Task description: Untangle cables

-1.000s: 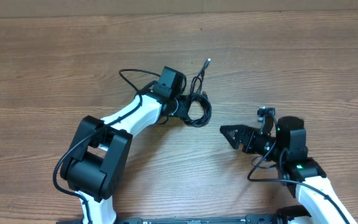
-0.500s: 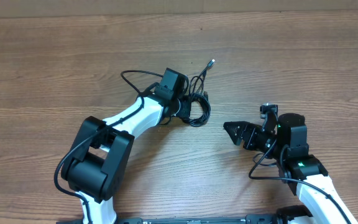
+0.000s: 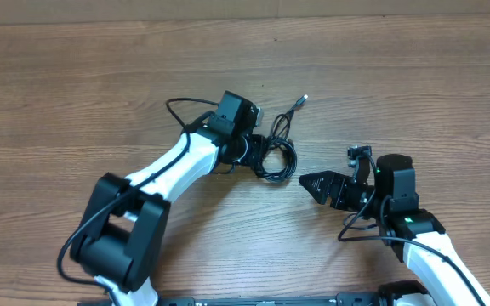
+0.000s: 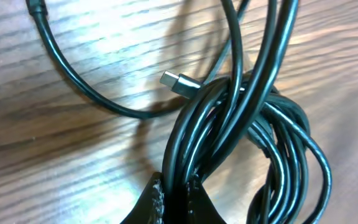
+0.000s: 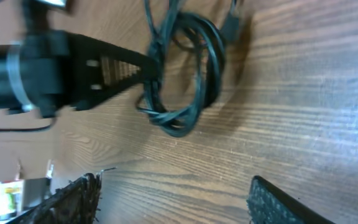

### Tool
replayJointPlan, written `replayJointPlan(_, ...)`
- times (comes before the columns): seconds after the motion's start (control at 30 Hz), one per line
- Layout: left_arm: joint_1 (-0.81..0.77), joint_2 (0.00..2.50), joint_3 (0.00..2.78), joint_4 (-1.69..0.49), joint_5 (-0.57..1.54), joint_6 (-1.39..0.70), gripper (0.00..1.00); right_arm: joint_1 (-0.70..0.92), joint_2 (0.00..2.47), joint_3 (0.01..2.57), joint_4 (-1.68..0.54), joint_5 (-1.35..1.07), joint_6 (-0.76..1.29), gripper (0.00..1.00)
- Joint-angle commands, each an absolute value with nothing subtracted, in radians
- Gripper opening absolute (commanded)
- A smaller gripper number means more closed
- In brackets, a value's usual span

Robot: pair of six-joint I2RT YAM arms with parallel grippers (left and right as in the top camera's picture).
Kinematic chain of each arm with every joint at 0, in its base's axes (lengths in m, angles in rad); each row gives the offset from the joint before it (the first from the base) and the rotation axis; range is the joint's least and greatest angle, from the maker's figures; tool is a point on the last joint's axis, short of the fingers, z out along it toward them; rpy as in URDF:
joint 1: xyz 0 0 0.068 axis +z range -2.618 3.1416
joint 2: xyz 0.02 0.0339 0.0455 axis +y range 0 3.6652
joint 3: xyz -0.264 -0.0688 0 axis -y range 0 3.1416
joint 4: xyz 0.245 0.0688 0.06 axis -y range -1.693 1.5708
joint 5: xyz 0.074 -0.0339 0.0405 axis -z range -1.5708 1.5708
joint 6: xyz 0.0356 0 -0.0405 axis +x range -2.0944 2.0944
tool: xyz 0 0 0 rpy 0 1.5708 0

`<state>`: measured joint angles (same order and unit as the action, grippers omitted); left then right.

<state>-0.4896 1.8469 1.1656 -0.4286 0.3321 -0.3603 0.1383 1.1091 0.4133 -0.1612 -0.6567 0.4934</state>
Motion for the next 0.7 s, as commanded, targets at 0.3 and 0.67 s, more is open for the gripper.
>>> replayJointPlan(0.3,-0.492,1.732,1.182,-0.441,0.383,-0.292,0.04,0.152,1.223,0.439,0.06,-0.845,0.71,0.63)
replayJointPlan(0.67,-0.492,1.732,1.182,-0.47,0.424,-0.291,0.04,0.329,1.219,0.455,0.184,-0.462,0.566,0.63)
